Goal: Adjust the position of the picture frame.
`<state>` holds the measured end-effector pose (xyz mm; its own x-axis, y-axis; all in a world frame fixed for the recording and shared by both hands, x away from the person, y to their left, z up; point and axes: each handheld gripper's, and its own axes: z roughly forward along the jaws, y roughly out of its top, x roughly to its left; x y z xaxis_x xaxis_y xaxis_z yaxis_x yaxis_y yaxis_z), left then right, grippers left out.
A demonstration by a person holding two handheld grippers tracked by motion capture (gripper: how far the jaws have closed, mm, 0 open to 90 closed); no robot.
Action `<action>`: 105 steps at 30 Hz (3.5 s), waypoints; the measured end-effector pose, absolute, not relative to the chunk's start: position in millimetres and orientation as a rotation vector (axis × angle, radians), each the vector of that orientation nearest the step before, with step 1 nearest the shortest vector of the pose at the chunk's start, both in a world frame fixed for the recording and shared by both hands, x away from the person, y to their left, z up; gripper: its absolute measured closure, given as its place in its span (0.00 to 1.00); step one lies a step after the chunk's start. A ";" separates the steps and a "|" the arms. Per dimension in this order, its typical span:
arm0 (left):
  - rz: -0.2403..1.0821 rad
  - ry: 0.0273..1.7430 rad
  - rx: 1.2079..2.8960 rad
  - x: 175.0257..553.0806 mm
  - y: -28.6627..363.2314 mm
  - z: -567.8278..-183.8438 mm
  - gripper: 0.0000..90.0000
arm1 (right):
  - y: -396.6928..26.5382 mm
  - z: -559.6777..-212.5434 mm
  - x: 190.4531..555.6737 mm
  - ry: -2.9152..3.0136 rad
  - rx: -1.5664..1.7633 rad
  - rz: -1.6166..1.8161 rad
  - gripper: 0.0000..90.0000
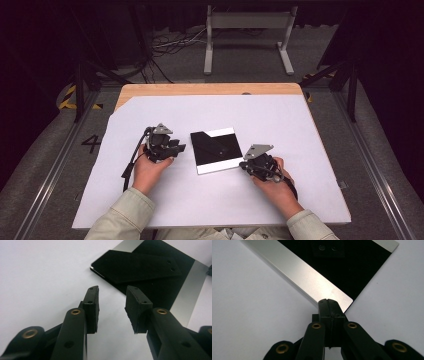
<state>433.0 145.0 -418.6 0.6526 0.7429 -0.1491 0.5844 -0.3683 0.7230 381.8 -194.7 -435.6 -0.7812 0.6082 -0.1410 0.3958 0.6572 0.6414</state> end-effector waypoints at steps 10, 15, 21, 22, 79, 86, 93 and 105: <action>0.278 1.112 1.988 440.6 163.4 -414.0 0.95 | -197.9 -436.5 396.0 2.478 0.890 0.883 1.00; 0.292 1.107 1.949 444.7 169.1 -409.8 1.00 | -196.4 -437.0 402.0 2.458 0.920 0.888 1.00; 0.344 1.124 1.973 449.0 169.0 -403.0 1.00 | -195.8 -438.6 406.0 2.428 0.967 0.913 1.00; 0.371 1.119 1.967 449.0 168.8 -399.5 1.00 | -196.2 -439.4 406.8 2.418 0.985 0.929 1.00; 0.128 1.203 1.953 502.8 141.5 -447.3 1.00 | -273.1 -407.8 365.2 2.294 1.129 1.053 1.00; 0.136 1.226 1.949 506.9 142.7 -452.9 1.00 | -273.5 -408.6 364.8 2.296 1.132 1.054 1.00; 0.116 1.204 1.961 507.0 142.0 -452.4 1.00 | -273.3 -408.3 363.5 2.299 1.128 1.059 1.00; 0.033 1.158 2.029 501.4 139.2 -448.7 1.00 | -270.9 -409.6 366.5 2.321 1.120 1.062 1.00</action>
